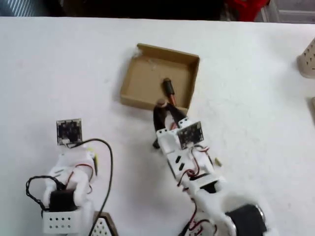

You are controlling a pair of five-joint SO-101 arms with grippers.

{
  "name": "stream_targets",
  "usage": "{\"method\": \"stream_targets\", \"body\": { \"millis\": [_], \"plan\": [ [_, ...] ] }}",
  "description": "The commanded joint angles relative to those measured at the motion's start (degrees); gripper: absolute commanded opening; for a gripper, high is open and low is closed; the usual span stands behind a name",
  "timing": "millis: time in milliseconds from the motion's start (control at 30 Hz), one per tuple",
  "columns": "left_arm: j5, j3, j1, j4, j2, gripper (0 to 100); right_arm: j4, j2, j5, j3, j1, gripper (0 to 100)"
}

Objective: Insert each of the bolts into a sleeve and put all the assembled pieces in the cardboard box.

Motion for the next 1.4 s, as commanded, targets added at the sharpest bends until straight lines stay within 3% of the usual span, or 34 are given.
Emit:
{"method": "stream_targets", "body": {
  "millis": [0,333,467,900,1133,1367],
  "plan": [
    [-0.53,-0.09,-0.66,0.26,-0.48,8,11.21,-11.38,-0.18,-0.62,1.27,1.6],
    [-0.53,-0.09,-0.75,0.26,-0.48,8,54.37,-32.92,-0.53,-15.38,3.56,1.6],
    [-0.53,-0.09,-0.75,0.26,-0.48,8,64.84,-33.19,-0.35,-24.79,3.82,1.6],
    [-0.53,-0.09,-0.75,0.26,-0.48,8,77.32,-9.01,-0.09,-48.44,4.62,1.7],
    [-0.53,-0.09,-0.75,0.26,-0.48,8,77.76,8.04,-0.09,-60.66,9.54,1.7],
    [-0.53,-0.09,-0.84,0.26,-0.48,8,77.76,23.52,-0.09,-70.07,9.98,1.8]
  ]
}}
